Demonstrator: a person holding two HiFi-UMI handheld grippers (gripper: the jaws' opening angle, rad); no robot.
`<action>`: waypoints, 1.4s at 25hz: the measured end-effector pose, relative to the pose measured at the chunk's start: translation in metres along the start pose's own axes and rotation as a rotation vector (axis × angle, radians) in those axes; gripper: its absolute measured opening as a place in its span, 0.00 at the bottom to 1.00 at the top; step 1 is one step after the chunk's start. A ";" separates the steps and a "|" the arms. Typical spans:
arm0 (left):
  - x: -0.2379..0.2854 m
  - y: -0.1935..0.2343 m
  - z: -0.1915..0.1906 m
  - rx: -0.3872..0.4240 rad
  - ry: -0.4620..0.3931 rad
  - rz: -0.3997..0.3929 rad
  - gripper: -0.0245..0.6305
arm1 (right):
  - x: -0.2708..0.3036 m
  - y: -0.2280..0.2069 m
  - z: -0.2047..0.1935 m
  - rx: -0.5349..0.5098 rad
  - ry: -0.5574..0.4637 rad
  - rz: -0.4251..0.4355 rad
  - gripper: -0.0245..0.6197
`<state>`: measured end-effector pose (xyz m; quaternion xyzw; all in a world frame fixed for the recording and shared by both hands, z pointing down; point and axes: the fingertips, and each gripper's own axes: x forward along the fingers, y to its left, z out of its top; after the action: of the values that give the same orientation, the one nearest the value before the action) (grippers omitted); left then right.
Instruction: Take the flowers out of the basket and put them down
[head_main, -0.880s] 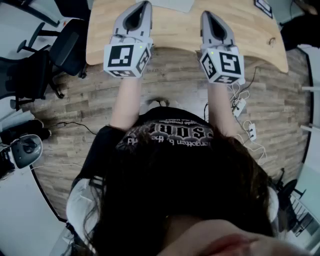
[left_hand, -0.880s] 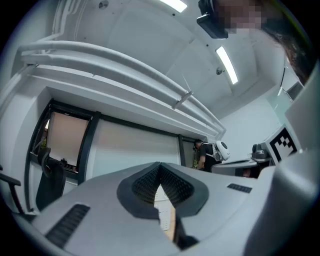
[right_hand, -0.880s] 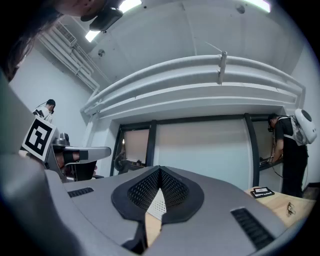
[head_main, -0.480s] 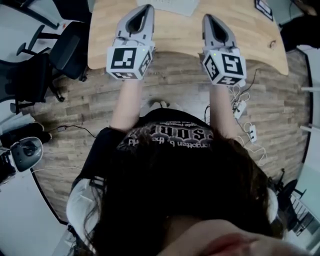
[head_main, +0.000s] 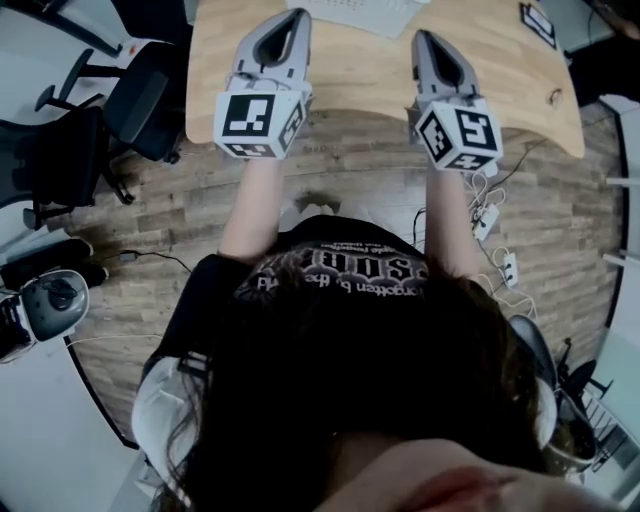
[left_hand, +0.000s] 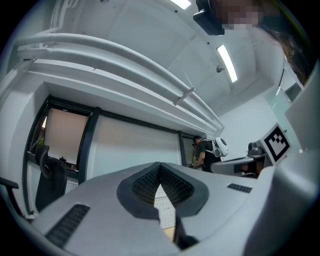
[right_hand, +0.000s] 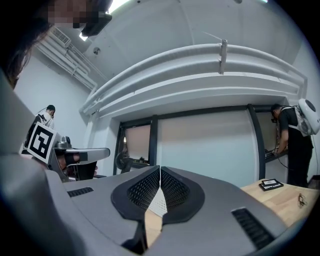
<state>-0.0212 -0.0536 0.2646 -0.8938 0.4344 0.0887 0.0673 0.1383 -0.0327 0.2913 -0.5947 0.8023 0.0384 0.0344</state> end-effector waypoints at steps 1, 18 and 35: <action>0.001 0.002 -0.001 -0.002 0.001 -0.001 0.04 | 0.002 0.000 -0.001 0.002 0.000 0.000 0.08; 0.061 0.044 -0.020 0.029 0.024 0.052 0.04 | 0.082 -0.028 -0.016 0.028 0.026 0.058 0.08; 0.134 0.081 -0.039 0.052 0.044 0.146 0.04 | 0.171 -0.082 -0.020 0.073 0.009 0.147 0.08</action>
<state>0.0007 -0.2136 0.2702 -0.8594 0.5020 0.0622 0.0744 0.1667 -0.2216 0.2927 -0.5329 0.8447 0.0088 0.0495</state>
